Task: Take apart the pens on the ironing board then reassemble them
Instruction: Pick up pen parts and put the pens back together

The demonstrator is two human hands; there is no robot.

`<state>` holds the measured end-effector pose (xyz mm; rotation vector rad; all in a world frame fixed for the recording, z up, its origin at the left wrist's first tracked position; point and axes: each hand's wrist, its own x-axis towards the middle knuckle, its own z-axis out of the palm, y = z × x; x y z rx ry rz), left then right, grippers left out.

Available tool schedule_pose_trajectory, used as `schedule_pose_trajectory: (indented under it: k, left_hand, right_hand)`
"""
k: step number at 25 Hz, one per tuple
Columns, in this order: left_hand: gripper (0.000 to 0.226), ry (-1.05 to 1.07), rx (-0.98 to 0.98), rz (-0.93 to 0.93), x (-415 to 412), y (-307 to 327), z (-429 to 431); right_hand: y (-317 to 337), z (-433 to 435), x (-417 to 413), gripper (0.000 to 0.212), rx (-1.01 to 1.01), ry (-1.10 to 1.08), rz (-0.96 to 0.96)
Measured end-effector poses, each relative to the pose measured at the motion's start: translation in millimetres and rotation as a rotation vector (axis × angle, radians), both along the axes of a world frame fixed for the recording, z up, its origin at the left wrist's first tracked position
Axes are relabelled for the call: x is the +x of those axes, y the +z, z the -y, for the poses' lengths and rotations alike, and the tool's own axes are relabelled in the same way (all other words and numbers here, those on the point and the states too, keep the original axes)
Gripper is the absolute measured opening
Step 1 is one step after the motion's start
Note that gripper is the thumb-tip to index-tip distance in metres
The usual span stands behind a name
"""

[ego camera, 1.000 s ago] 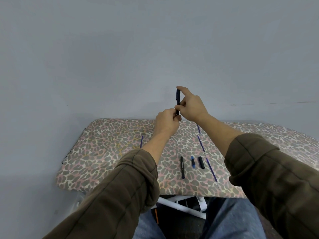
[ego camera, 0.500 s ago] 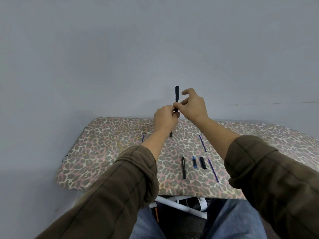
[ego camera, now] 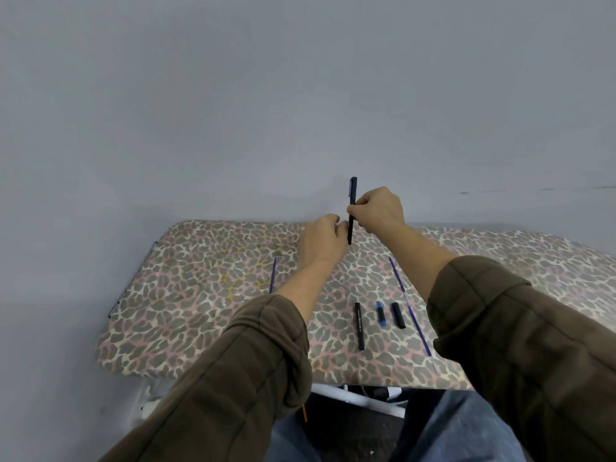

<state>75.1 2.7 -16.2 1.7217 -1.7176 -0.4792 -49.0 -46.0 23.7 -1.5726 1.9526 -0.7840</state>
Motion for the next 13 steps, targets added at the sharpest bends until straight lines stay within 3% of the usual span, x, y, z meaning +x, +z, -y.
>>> schedule_pose_trajectory:
  k: [10, 13]
  left_hand:
    - [0.031, 0.087, 0.021, 0.024, 32, -27, 18]
    - [0.029, 0.102, 0.051, 0.027, 35, -37, 20]
  right_hand:
    - [-61, 41, 9, 0.012, 0.216, -0.003, -0.208]
    - [-75, 51, 15, 0.029, 0.218, -0.036, -0.233]
